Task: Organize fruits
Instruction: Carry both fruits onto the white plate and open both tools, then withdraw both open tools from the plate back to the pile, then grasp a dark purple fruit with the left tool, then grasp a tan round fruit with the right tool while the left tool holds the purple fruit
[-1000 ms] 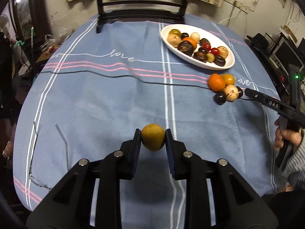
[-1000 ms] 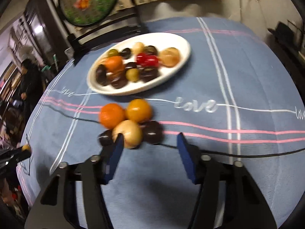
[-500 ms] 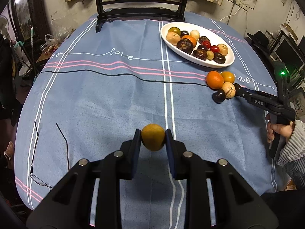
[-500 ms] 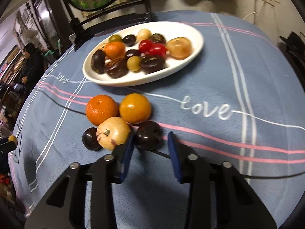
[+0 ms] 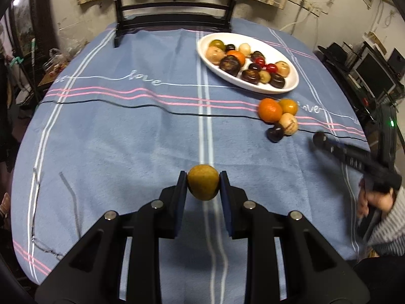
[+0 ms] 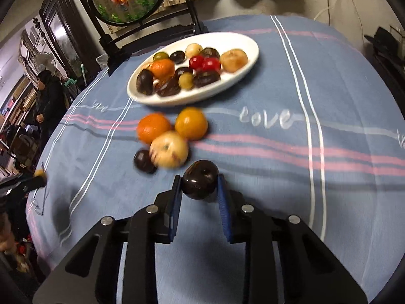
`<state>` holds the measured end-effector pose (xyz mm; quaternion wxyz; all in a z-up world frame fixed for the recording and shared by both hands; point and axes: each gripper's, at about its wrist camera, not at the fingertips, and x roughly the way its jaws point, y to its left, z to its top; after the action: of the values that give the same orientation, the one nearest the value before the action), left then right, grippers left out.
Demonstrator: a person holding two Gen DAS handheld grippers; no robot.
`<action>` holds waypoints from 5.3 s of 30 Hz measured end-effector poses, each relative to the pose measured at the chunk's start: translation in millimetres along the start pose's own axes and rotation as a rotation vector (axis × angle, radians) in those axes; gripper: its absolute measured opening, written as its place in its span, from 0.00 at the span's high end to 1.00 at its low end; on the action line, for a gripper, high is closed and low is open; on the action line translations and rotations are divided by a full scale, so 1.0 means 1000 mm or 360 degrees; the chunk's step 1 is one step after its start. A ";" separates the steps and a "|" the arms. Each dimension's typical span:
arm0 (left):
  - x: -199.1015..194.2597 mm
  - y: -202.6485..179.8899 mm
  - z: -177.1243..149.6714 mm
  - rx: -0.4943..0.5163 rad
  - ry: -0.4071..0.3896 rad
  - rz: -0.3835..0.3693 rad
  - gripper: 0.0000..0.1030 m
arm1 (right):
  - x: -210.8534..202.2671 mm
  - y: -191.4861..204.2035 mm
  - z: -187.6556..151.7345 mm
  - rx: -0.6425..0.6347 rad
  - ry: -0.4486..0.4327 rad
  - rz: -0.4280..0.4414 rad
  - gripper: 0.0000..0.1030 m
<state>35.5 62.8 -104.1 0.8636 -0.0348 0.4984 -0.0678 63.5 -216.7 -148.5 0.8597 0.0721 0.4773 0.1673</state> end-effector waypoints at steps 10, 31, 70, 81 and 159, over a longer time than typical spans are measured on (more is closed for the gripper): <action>0.027 -0.049 0.050 0.0174 -0.0029 -0.0143 0.75 | -0.053 0.004 0.012 -0.0056 -0.0139 -0.0051 0.73; 0.175 -0.091 0.235 0.0200 -0.0004 -0.0159 0.75 | 0.051 -0.007 0.160 -0.0154 -0.0193 0.0011 0.73; 0.068 -0.050 0.035 0.0053 0.0130 -0.0031 0.36 | -0.085 0.045 -0.006 -0.0167 -0.0310 -0.0072 0.15; 0.100 -0.094 0.047 0.0248 0.0127 -0.0092 0.36 | -0.102 0.027 -0.024 -0.0065 -0.0295 -0.0250 0.15; 0.093 -0.050 0.134 0.0144 -0.0022 -0.0015 0.71 | 0.010 0.035 0.110 -0.0174 -0.0137 0.0015 0.59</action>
<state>193.6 -1.3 -109.9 0.8673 0.0014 0.4888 -0.0940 153.7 -176.4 -88.3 0.8812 0.0345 0.4297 0.1939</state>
